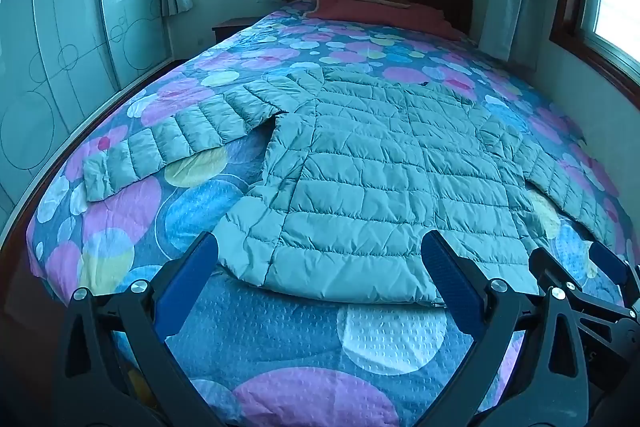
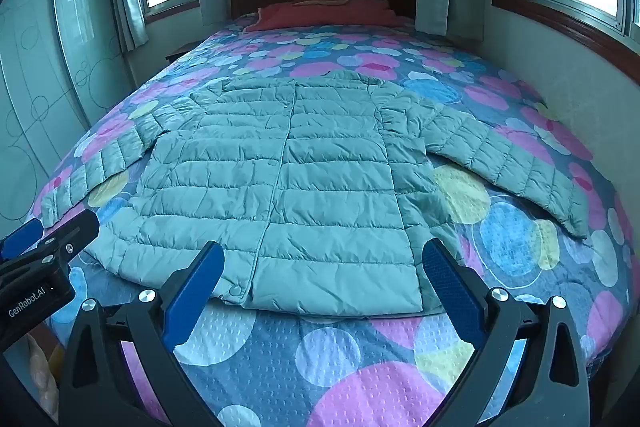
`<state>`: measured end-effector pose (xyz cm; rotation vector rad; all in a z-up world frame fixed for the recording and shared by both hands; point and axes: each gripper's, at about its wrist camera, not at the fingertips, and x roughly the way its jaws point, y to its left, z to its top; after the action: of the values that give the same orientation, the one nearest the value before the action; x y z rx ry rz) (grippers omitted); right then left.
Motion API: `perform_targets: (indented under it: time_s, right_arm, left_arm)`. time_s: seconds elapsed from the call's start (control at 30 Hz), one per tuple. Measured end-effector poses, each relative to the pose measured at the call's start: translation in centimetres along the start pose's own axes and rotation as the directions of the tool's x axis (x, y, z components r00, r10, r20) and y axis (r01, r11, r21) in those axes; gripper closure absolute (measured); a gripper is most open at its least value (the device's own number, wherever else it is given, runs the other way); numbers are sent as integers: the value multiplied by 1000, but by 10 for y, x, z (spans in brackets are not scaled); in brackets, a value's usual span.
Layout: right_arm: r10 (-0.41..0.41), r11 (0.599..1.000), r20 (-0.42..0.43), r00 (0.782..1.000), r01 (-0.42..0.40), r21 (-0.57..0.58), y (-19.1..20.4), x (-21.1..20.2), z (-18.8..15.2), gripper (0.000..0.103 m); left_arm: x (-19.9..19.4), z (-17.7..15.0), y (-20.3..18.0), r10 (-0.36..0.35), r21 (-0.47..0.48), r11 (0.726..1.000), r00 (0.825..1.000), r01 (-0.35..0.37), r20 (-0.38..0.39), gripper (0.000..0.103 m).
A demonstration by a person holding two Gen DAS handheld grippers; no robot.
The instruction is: Fold large clothes
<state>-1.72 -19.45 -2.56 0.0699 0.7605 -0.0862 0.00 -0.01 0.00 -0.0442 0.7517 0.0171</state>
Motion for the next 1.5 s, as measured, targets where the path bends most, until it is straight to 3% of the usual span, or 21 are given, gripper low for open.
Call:
perform_targets:
  time_s: [1.5]
  right_arm:
    - [-1,1000,-12,1000,1,-3,5,6,-5,4]
  left_arm:
    - [8,-10,4,-2,-1,1000,1000,1,-29,2]
